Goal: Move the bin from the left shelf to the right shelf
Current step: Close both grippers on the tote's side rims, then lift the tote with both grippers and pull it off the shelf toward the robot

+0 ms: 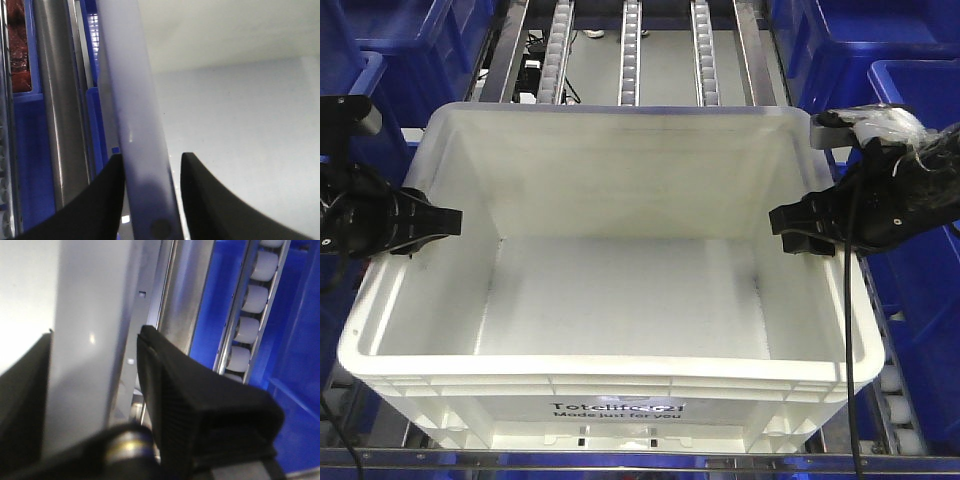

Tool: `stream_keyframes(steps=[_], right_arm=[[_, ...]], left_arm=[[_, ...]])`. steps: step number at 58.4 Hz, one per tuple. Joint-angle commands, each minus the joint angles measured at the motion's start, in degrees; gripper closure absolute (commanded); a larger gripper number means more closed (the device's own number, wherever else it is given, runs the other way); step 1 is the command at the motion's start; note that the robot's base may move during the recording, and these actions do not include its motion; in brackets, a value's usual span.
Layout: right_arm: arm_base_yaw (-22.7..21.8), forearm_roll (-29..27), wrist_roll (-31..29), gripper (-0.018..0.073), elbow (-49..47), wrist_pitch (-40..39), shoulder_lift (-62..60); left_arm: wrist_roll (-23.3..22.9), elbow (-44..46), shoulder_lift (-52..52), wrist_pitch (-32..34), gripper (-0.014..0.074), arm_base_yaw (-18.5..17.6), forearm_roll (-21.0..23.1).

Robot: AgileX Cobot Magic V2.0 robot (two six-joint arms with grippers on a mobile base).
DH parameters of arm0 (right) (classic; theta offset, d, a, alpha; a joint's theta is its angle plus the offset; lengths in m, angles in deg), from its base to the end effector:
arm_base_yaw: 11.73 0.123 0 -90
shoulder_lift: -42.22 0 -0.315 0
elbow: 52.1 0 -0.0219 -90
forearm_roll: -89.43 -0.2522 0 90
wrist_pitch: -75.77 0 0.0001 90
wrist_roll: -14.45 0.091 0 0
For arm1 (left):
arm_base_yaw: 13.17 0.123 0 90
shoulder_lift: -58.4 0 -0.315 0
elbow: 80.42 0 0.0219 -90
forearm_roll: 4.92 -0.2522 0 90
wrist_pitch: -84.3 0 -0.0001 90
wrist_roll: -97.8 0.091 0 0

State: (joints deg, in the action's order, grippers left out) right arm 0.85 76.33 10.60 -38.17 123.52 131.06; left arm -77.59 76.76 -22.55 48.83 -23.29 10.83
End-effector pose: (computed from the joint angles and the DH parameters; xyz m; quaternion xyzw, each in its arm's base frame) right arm 0.2792 0.0780 0.3260 -0.0851 0.9584 0.1201 0.2443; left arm 0.2539 -0.0599 0.3283 0.0428 0.9308 -0.1298 0.3391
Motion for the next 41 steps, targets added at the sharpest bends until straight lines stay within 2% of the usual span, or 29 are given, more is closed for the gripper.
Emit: stream_keyframes(steps=[1,5,41], right_arm=[[-0.1,-1.3,0.1,0.0508,-1.9,-1.9,-1.7],[-0.1,-1.3,0.1,0.0574,-1.9,-1.9,-1.7],[-0.1,-1.4,-1.6,0.0564,-1.9,-3.2,-2.0]], left_arm=[[0.8,1.5,1.3,2.0,0.0561,-0.2,1.2],[0.8,1.5,1.3,2.0,0.0605,-0.2,1.7],[1.3,1.5,1.6,5.7,0.0604,-0.2,4.0]])
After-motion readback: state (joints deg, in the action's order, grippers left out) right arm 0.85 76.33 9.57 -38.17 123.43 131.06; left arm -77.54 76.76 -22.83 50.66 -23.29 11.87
